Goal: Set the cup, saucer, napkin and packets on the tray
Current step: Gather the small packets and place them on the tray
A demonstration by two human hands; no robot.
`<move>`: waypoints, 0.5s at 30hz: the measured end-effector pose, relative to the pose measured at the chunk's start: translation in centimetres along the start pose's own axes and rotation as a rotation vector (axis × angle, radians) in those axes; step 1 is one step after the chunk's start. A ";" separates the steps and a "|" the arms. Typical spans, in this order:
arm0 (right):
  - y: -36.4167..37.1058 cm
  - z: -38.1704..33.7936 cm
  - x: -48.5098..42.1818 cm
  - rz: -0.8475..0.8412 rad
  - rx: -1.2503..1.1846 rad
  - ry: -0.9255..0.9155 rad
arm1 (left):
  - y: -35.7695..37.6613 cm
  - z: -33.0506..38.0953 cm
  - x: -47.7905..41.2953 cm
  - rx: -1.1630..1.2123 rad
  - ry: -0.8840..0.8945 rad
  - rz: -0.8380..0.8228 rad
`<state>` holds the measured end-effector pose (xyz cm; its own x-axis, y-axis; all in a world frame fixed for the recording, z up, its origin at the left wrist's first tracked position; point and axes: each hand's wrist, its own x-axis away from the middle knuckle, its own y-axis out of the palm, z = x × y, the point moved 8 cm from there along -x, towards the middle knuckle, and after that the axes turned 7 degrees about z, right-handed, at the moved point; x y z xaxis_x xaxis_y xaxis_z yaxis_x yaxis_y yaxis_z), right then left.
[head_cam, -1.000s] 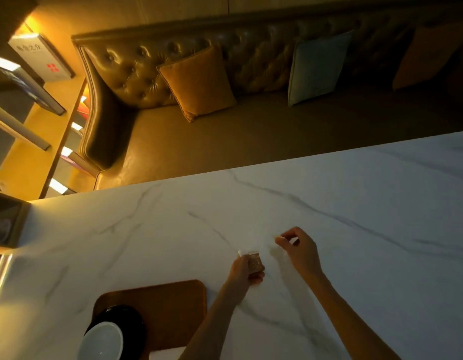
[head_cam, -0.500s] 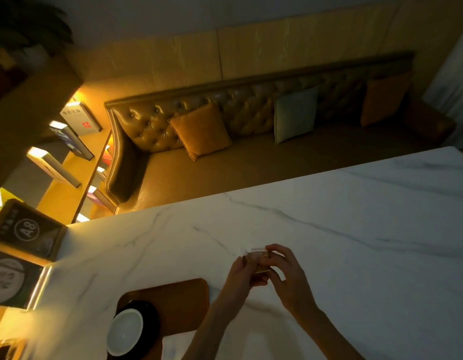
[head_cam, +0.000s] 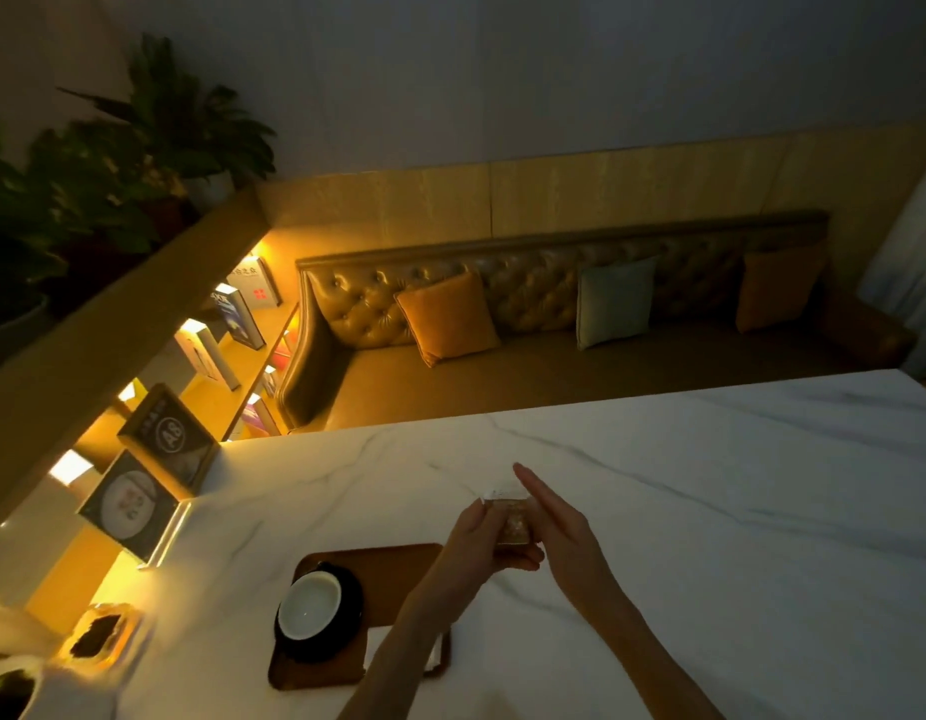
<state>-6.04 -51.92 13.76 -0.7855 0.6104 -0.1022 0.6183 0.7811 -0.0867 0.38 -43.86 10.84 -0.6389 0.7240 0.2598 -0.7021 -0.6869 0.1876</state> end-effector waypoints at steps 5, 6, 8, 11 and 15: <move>1.2 -0.9 2.2 -0.076 -0.306 0.136 | -0.7 0.3 3.5 0.059 -0.069 -0.044; 1.5 -1.1 2.6 -0.134 -0.348 0.158 | -0.8 0.2 4.3 0.079 -0.101 -0.077; 2.2 -1.5 3.6 -0.257 -0.392 0.176 | -0.6 0.1 6.2 0.098 -0.148 -0.188; 3.1 -2.0 5.1 -0.409 -0.470 0.200 | -0.3 0.0 8.3 0.128 -0.203 -0.288; 3.2 -2.9 5.8 -0.421 -0.422 0.178 | 0.2 0.2 9.5 0.219 -0.224 -0.314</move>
<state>-8.64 -45.51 15.78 -0.9746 0.2224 0.0250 0.2186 0.9221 0.3194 -5.79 -37.09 13.54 -0.3044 0.8847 0.3531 -0.7528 -0.4506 0.4799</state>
